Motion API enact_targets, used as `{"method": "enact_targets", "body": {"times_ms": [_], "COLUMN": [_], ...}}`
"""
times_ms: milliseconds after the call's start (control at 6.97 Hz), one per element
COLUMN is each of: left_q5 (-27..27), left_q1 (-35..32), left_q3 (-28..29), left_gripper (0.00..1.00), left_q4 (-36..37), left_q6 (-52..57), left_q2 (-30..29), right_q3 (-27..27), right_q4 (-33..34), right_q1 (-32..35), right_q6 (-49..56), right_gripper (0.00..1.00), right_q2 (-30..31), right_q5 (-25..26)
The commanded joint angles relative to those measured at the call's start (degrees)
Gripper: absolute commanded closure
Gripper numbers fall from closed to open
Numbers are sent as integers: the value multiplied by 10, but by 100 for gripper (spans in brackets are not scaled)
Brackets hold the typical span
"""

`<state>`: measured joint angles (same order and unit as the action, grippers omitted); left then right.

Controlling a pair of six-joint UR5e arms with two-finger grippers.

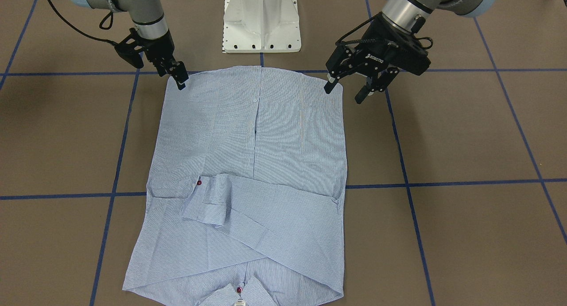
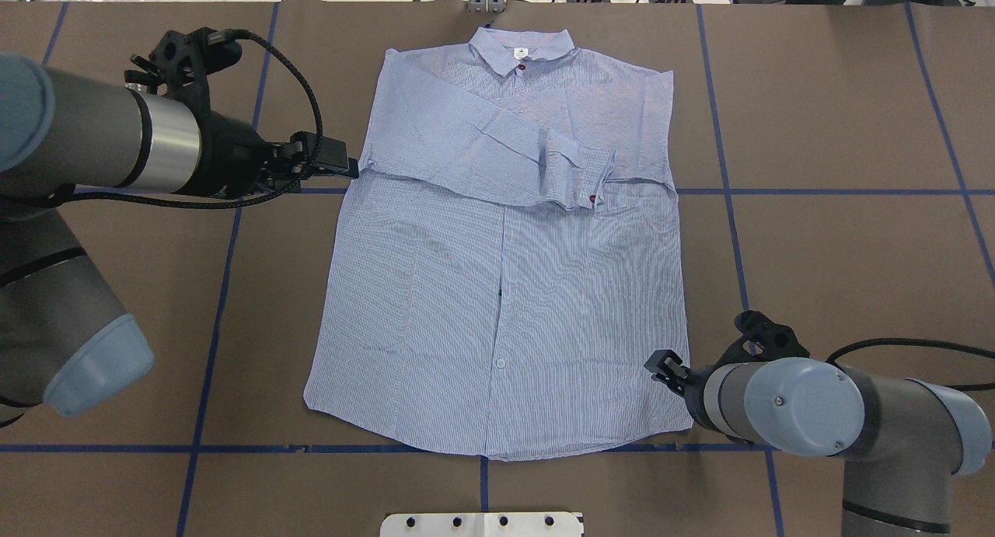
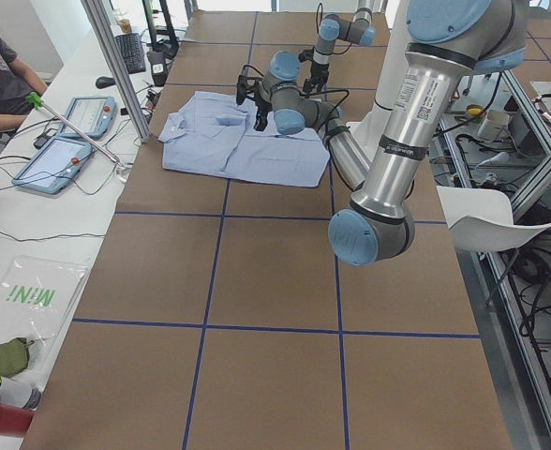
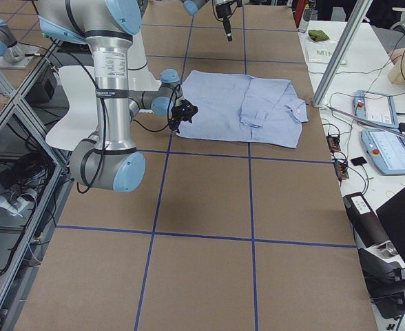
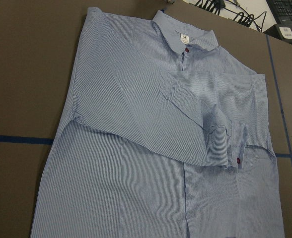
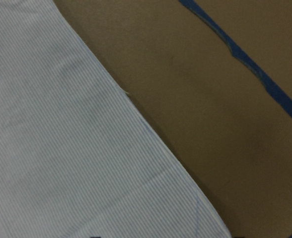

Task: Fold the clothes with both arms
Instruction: 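Release the sleeve with the left gripper while the right gripper moves to the hem, then move the left gripper down to the hem corner nearest it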

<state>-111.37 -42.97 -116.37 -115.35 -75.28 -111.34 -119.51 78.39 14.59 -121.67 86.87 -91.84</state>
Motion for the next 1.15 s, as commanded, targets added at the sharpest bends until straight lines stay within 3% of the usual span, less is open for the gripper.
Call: {"method": "enact_targets", "body": {"times_ms": [0, 1005], "left_q5": [7, 8], "left_q1": [0, 0], "left_q3": [-8, -9], "left_gripper": [12, 10], "left_q4": [5, 5], "left_q6": [0, -16], "left_q2": [1, 0], "right_q3": [5, 9], "right_q4": [0, 4], "right_q1": [-2, -32], "right_q6": [-1, -14], "right_gripper": [19, 31], "right_q2": [1, 7], "right_q5": [-6, -16]}}
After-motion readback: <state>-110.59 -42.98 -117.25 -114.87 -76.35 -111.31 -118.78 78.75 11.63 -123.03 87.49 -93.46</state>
